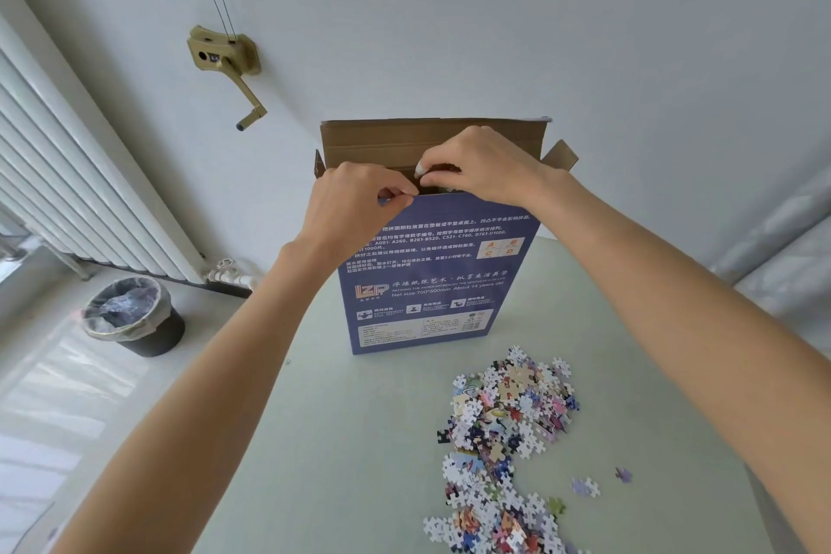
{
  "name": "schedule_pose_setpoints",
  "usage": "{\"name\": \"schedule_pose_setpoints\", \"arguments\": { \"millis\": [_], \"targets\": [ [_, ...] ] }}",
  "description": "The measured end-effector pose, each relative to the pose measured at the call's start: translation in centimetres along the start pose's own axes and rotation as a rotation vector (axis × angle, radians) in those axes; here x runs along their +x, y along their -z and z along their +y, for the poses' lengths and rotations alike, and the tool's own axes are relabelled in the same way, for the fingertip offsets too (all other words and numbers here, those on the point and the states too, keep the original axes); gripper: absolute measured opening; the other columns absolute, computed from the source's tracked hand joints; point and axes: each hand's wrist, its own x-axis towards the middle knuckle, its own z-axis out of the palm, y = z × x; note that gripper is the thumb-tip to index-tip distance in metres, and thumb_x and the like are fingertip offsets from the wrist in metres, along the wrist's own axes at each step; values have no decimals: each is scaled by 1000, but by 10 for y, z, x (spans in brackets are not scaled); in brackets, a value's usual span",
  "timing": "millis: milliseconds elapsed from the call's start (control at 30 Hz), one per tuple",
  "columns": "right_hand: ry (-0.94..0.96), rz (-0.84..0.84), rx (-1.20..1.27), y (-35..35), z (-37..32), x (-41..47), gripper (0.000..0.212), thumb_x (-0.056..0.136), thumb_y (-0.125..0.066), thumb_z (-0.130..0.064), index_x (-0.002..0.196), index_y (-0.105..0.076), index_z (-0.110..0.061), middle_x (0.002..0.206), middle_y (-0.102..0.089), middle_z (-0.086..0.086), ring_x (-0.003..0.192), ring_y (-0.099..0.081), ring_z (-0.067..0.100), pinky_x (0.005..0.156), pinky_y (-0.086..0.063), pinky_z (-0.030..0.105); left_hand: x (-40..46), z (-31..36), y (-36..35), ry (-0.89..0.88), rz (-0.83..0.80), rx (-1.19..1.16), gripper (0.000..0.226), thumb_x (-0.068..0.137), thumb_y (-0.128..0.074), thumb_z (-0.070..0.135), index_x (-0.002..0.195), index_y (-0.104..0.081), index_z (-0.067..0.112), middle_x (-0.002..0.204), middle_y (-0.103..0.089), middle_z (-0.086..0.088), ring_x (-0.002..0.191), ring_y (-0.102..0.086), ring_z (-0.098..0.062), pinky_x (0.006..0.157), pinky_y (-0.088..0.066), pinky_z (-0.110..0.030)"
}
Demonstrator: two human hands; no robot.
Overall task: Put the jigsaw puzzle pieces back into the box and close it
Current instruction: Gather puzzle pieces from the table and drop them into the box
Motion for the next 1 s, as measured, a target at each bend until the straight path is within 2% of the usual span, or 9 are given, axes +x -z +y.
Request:
{"name": "schedule_pose_setpoints", "arguments": {
  "millis": [200,333,467,533,667,767,867,933,1000],
  "targets": [
    [-15,13,160,-6,1,-1,14,87,-64,-24,98,-71,-19,99,-66,-6,86,-57,6,69,-39,17,-2,1,1,-2,12,1,11,84,-65,27,91,-73,30,83,-70,11,76,-64,-9,68,-53,-32],
    [-24,82,182,-7,1,-6,16,84,-65,-9,96,-72,-17,95,-68,-5,81,-62,15,73,-48,26,-2,1,0,-3,9,20,13,85,-63,27,92,-73,32,85,-70,11,78,-64,-10,68,-52,-31],
    [-107,128,369,-4,-1,-16,15,85,-63,-2,95,-71,-10,92,-71,0,84,-67,7,80,-52,20,-4,2,0,-22,27,50,14,86,-62,27,93,-73,31,87,-70,11,80,-64,-12,67,-50,-29],
    [-137,136,463,-4,0,-20,16,87,-59,1,94,-70,-8,93,-71,4,85,-68,9,82,-54,23,-4,3,-1,-32,32,73,15,87,-60,26,95,-73,31,88,-70,10,80,-64,-13,66,-48,-27],
    [-91,185,268,-4,3,-21,29,81,-52,14,93,-70,-5,104,-68,6,90,-65,12,82,-52,27,-5,3,-1,-50,39,90,16,88,-59,26,96,-72,31,89,-70,9,80,-65,-14,68,-52,-30],
    [-51,234,119,-3,3,-21,27,82,-54,11,92,-71,-8,103,-68,6,92,-63,18,79,-46,23,-4,3,-2,-58,45,96,17,88,-59,25,96,-73,30,89,-70,9,81,-64,-13,66,-49,-26],
    [-43,282,100,0,-2,-26,18,86,-58,1,92,-71,-9,97,-69,3,86,-64,16,76,-52,29,-7,4,-2,-94,104,120,17,88,-59,24,98,-72,27,92,-70,8,87,-63,-16,67,-46,-26],
    [-73,370,130,-1,-12,-44,15,88,-58,-4,94,-70,-10,96,-69,0,84,-65,15,72,-53,31,-17,11,-3,-151,227,141,17,88,-59,23,100,-71,24,94,-70,6,90,-62,-16,66,-43,-23],
    [-121,496,167,-10,-26,-76,14,90,-56,-8,96,-69,-9,96,-69,0,82,-65,15,69,-53,26,-34,21,-9,-216,369,109,17,88,-58,23,100,-71,21,93,-71,6,89,-61,-13,65,-42,-18]
  ]
}}
